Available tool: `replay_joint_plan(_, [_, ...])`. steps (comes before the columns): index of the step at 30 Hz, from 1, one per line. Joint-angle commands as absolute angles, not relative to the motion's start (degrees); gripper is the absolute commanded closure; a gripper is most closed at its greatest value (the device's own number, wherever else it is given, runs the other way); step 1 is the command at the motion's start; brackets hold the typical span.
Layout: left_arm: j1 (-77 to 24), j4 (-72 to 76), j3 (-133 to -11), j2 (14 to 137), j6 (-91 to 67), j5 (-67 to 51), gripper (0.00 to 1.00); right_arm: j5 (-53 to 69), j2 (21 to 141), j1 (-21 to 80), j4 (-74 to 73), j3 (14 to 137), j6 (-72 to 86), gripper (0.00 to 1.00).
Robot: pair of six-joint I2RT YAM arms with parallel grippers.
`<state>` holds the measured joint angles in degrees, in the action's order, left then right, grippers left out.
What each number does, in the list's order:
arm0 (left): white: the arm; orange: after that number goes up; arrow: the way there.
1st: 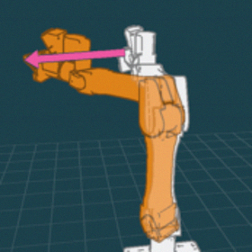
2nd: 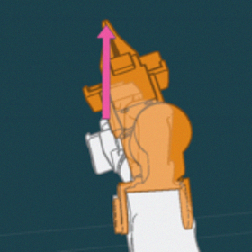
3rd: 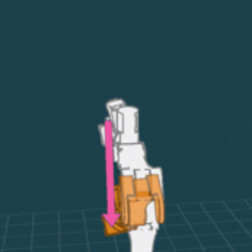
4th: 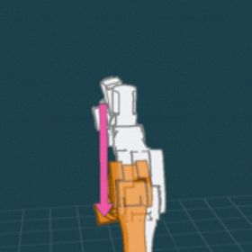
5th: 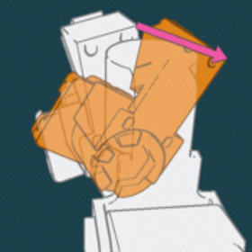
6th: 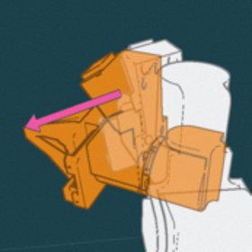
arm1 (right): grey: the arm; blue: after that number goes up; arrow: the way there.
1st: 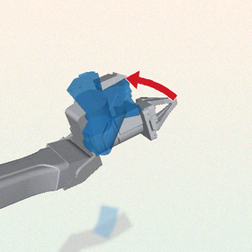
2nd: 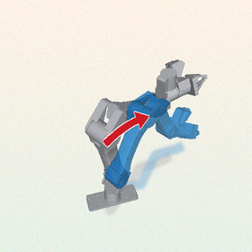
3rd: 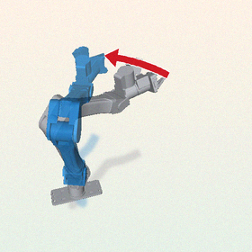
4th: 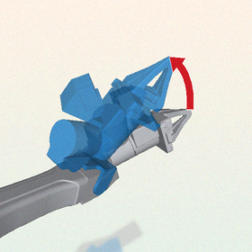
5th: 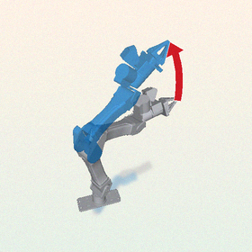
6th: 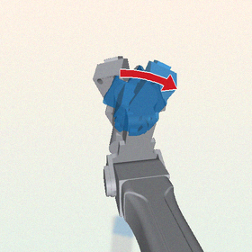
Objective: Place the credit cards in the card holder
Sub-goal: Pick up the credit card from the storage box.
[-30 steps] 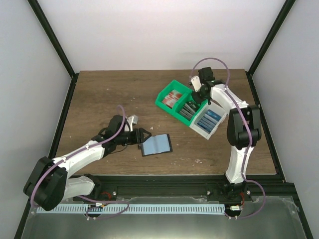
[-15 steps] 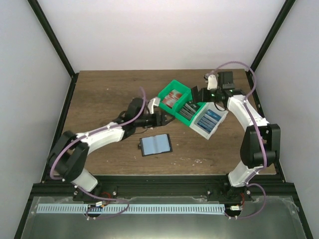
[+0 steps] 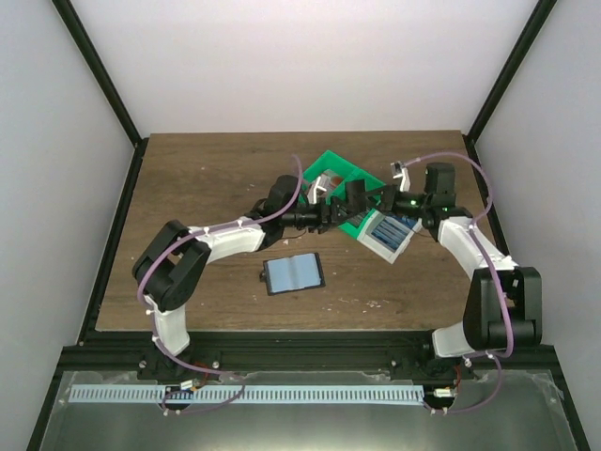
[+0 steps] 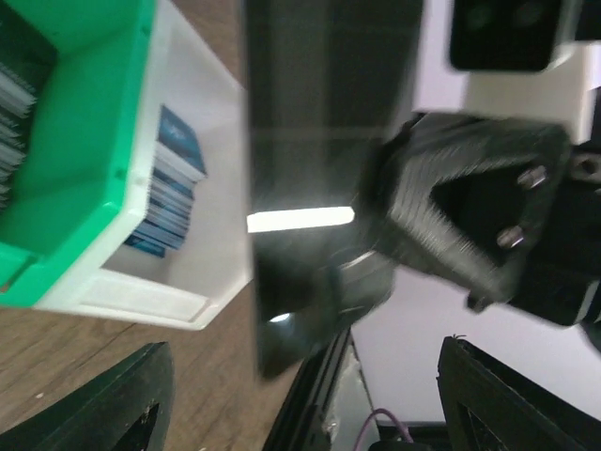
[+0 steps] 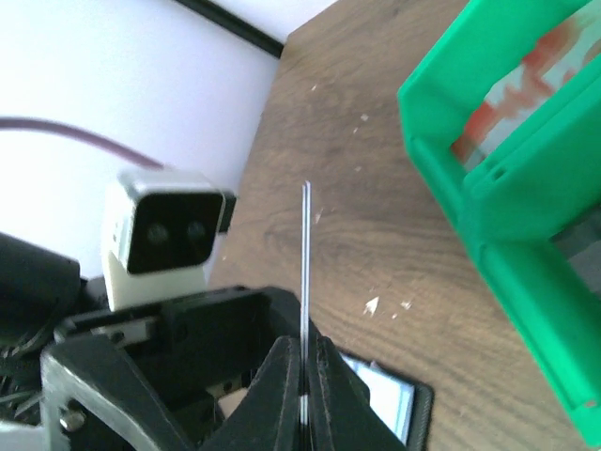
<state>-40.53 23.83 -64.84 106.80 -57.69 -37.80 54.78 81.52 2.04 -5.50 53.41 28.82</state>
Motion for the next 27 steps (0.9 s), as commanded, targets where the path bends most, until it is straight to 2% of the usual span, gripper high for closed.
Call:
replay_joint_plan(1, [-40.35, 28.96, -66.88, 107.02, -61.88, -39.67, 0.22, 64.71, 79.87, 1.84, 2.45, 50.11, 34.92, 0.99])
replay_joint_plan(4, [-39.87, 30.03, -66.46, 106.75, -63.79, -40.02, 0.31, 68.27, 79.06, 1.92, 5.44, 47.50, 36.89, 0.99])
replay_joint_plan(12, [-38.73, 35.56, -64.27, 104.37, -66.85, -43.16, 0.82, 72.05, 77.18, 2.19, 12.50, 43.10, 42.21, 0.94])
replay_joint_plan(14, [-38.52, 35.36, -63.81, 103.42, -66.13, -43.76, 0.93, 72.94, 76.49, 2.28, 15.28, 42.40, 44.26, 0.89])
replay_joint_plan(15, [-38.37, 35.40, -63.49, 102.78, -65.67, -44.10, 0.97, 73.40, 75.94, 2.28, 17.37, 41.86, 46.55, 0.83])
replay_joint_plan(19, [-37.67, 36.62, -61.46, 99.59, -64.66, -46.17, 1.00, 74.43, 73.74, 2.26, 26.65, 40.04, 53.82, 0.66])
replay_joint_plan(27, [-36.52, 39.79, -59.61, 94.05, -66.60, -50.97, 1.00, 75.49, 71.04, 3.09, 37.22, 39.73, 62.54, 0.65])
